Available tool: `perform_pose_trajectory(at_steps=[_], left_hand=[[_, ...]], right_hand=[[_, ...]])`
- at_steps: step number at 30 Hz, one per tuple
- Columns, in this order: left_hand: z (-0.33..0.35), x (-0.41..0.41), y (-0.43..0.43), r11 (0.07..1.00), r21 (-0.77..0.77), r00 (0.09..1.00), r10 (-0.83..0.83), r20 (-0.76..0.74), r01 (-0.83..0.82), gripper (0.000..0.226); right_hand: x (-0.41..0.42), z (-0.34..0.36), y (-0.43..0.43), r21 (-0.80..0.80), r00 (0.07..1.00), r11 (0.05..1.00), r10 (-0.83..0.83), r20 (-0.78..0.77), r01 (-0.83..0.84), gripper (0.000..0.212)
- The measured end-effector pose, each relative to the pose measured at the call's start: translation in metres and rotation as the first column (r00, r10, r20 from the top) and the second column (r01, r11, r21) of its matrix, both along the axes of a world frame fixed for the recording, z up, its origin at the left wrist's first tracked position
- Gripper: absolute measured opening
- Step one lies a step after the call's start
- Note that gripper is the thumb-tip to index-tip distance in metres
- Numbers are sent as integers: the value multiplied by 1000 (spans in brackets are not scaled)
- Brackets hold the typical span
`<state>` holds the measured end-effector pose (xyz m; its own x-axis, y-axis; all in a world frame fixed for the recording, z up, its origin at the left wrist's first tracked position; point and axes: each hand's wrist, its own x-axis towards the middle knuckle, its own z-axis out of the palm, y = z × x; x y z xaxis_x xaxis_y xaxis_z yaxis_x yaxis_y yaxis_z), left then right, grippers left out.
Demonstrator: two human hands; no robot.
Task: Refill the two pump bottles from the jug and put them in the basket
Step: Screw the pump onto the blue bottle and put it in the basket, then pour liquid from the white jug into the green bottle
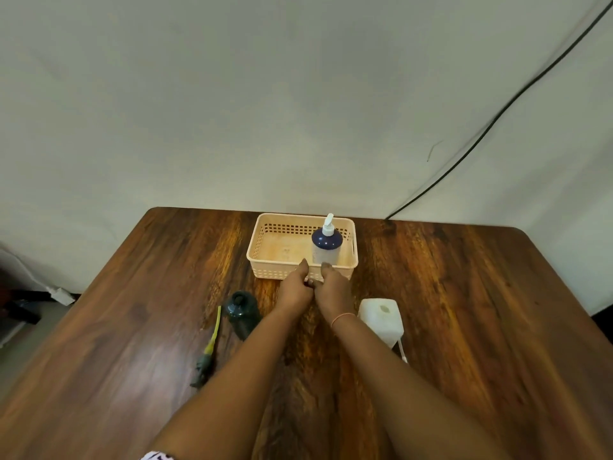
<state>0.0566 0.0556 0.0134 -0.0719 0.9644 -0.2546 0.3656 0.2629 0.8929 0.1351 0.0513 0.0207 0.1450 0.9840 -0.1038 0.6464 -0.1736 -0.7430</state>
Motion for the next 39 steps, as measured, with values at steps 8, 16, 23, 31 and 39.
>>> perform_pose_trajectory(at_steps=[8,16,23,31,39], left_hand=[[-25,-5,-63,988,-101,978,-133,-162,117,61],[-36,-17,-96,974,-164,960,-190,-206,157,66],[-44,-31,-111,974,-191,977,-151,-149,121,69],[-46,-85,-100,952,-205,974,220,-62,-228,25],[-33,-129,-79,967,-101,972,232,-23,-234,78]], right_hand=[[2,-39,-59,-140,1000,990,8,28,-4,44],[1,-57,-94,-237,998,971,25,58,-10,49],[-9,-64,-108,-275,999,961,-1,38,11,50],[-46,-47,-91,-247,986,962,78,-145,-112,64],[-93,-30,-64,-291,935,940,71,-347,-179,68]])
